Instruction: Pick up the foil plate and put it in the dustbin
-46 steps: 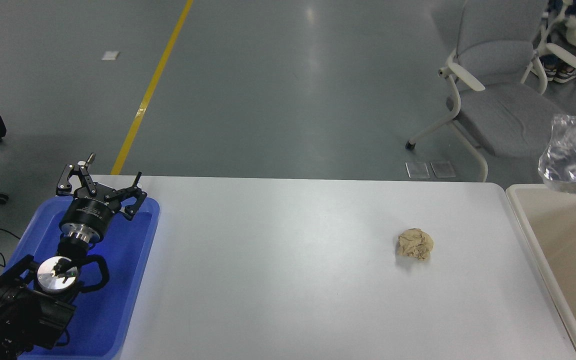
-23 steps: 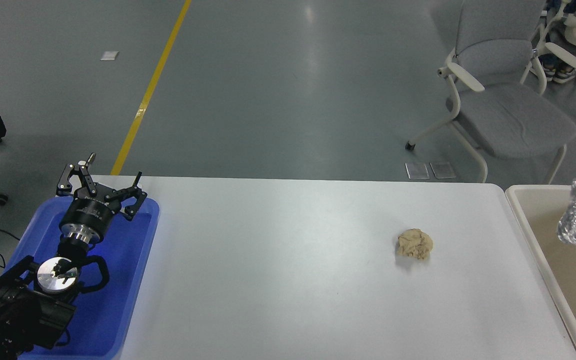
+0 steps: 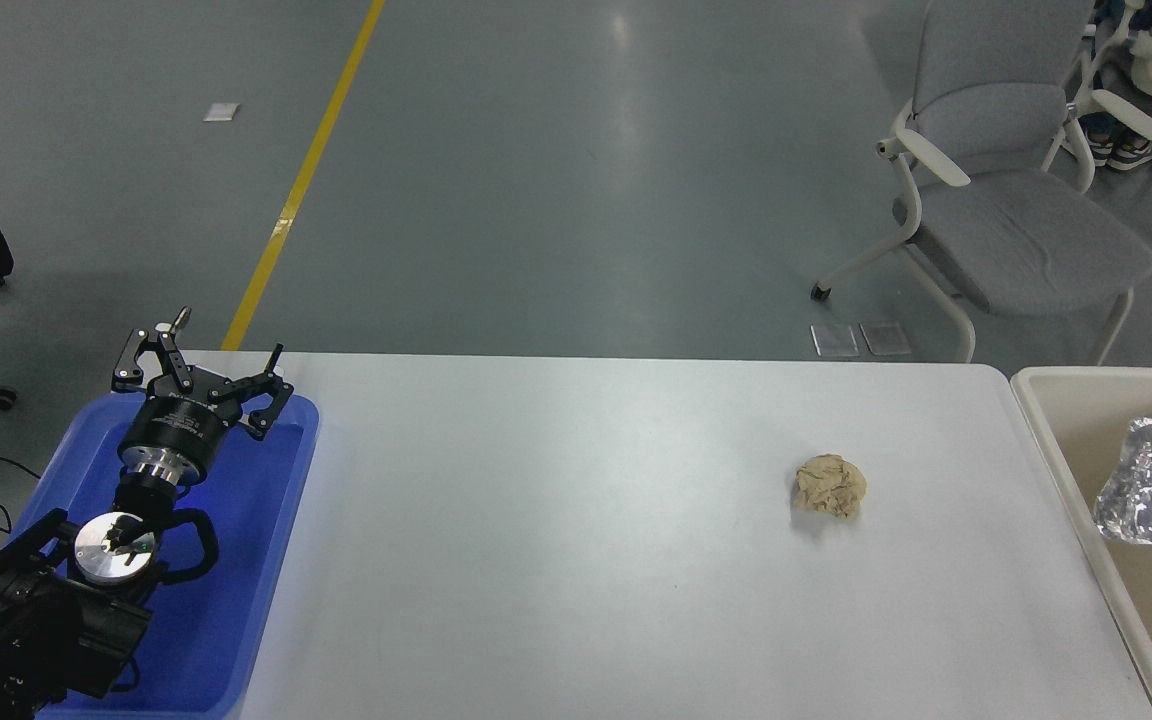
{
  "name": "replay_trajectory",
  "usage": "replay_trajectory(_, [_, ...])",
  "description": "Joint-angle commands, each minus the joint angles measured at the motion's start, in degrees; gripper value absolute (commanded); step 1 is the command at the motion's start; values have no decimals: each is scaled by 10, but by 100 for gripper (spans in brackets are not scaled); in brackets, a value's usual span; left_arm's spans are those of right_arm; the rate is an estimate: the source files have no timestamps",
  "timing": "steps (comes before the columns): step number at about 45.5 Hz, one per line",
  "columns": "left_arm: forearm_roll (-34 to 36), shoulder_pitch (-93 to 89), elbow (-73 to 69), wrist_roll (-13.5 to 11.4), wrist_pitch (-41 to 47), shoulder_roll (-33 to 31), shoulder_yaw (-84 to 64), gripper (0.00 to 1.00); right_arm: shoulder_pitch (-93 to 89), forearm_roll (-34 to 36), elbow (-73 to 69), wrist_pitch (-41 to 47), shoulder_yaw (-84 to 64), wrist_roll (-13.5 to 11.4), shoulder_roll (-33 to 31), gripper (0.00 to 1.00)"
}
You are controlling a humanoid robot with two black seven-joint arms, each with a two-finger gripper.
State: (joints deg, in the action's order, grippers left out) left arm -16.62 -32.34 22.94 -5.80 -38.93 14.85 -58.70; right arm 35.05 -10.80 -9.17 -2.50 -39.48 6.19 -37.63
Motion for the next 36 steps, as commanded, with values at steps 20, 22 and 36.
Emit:
replay_trajectory(20, [0,0,0,0,0,0,0,100,-2,3,-1,-15,13,0,16,100])
replay_trajectory(22, [0,0,0,0,0,0,0,100,15,3,-1,-15,13,0,17,100])
replay_trajectory(36, [0,0,0,0,0,0,0,100,164,-7,-15,-7,6,2,54,100])
